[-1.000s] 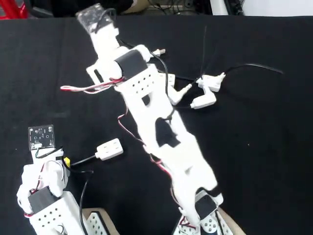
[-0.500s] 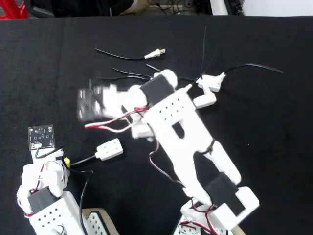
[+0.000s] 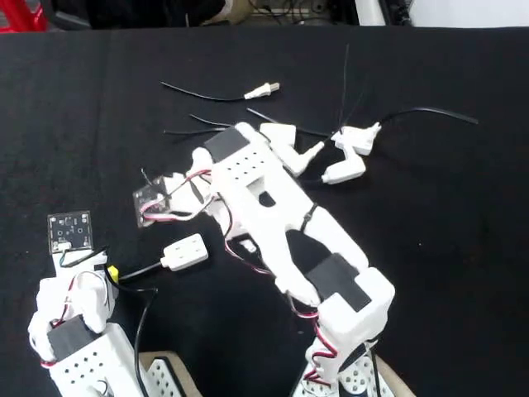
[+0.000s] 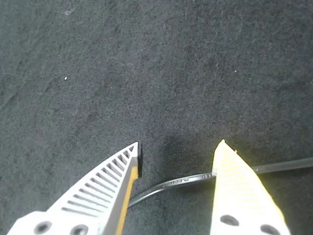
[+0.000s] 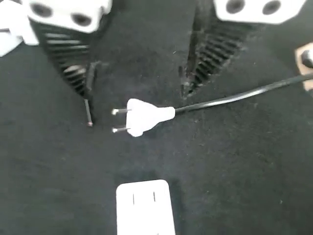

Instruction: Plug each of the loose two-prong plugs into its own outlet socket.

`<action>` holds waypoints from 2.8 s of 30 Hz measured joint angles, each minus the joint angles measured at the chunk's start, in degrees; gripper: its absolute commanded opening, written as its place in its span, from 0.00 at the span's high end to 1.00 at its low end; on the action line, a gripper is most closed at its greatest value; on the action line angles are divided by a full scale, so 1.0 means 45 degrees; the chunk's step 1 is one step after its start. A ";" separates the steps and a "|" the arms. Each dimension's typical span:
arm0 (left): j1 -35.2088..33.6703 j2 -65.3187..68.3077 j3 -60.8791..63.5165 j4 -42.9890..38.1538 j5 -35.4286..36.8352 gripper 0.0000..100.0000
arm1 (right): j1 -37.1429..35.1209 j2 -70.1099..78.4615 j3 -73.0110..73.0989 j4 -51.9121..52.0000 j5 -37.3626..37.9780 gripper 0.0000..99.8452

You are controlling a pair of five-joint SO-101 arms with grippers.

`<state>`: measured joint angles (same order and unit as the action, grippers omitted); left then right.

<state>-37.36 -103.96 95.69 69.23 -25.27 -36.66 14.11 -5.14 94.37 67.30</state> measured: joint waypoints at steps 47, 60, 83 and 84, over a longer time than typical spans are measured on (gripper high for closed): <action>0.0000 0.0000 0.0000 0.0313 -0.0645 0.75 | 0.0059 -0.4024 0.9592 -0.8068 -0.9553 0.99; -0.1055 -0.0039 -0.0039 0.0039 0.1094 0.85 | -0.0742 -0.6310 0.4943 -0.3184 -0.7912 0.99; 0.8361 -0.0098 -0.4181 -0.1504 0.8654 0.84 | -0.1758 -1.2894 1.2210 -0.8381 -0.9768 0.99; 0.8889 -0.0098 -0.4239 -0.1719 0.8830 0.84 | -0.1739 -1.2816 1.2464 -0.8772 -0.9924 0.99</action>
<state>2.64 -104.40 76.62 61.49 14.46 -44.48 -43.56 50.95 54.90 22.64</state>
